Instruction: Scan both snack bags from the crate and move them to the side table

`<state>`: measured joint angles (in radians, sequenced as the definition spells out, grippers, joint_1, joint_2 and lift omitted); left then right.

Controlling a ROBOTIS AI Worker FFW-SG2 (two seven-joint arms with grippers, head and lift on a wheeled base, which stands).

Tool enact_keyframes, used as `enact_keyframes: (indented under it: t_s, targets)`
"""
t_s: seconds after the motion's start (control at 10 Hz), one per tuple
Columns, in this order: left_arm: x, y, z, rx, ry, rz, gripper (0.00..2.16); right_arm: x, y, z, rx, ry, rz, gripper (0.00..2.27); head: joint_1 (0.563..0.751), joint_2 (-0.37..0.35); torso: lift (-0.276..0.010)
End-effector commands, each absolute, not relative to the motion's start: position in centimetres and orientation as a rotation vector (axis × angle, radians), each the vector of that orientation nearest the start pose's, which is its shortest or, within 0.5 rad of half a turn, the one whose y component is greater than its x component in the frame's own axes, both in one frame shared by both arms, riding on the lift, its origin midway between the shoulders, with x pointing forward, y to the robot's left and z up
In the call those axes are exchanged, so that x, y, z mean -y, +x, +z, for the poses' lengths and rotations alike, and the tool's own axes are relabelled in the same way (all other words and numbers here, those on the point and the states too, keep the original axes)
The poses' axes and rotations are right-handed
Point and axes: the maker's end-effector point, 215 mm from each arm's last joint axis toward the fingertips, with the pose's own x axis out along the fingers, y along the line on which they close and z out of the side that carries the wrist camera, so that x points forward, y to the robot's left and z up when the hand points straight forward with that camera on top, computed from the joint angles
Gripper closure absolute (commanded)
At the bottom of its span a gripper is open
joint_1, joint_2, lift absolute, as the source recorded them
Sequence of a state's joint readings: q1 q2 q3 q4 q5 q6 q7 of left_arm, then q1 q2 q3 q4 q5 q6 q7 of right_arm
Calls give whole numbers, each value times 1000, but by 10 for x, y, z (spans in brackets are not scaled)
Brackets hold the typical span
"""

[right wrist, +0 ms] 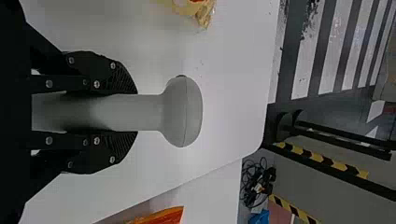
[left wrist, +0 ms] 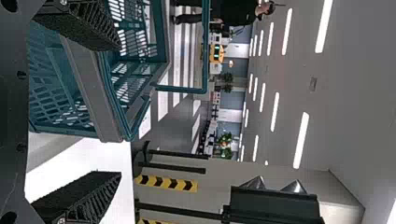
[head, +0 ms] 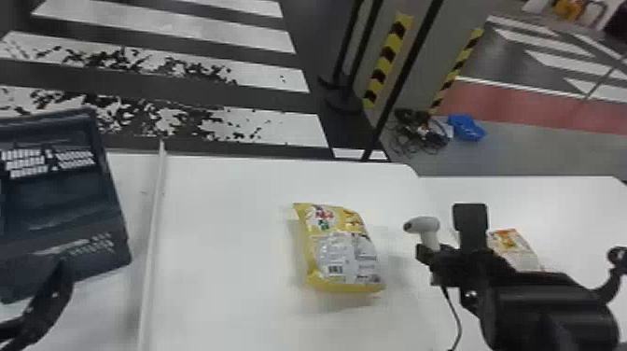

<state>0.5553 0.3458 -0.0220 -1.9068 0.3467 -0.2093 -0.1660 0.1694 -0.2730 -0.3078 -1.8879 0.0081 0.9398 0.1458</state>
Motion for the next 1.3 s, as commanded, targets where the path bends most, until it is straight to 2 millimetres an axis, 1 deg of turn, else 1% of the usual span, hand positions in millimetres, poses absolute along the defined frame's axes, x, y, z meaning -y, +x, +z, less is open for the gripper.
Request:
enact_keyframes:
  t_s: [0.0, 0.2, 0.3, 0.6, 0.9, 1.0, 1.2]
  targets:
    - [-235, 416, -368, -32, -58, -291, 36, 454, 430, -455, -756, -149, -229, 2229, 695, -307, -99]
    - [-233, 417, -368, -30, -57, -296, 36, 426, 401, -445, -780, -156, -223, 2233, 695, -287, -99]
    - [-232, 417, -367, -30, -56, -298, 36, 413, 391, -440, -786, -157, -213, 2233, 695, -275, -99]
    - [-231, 416, -369, -32, -55, -301, 36, 381, 356, -440, -868, -149, -195, 2233, 695, -243, -99]
    - [-228, 416, -370, -34, -58, -306, 36, 344, 340, -435, -897, -161, -144, 2233, 695, -200, -99]
    - [-228, 416, -370, -34, -58, -306, 36, 329, 339, -430, -895, -176, -125, 2233, 695, -192, -99]
    - [-229, 417, -371, -35, -57, -304, 36, 300, 336, -426, -897, -201, -89, 2233, 695, -151, -99]
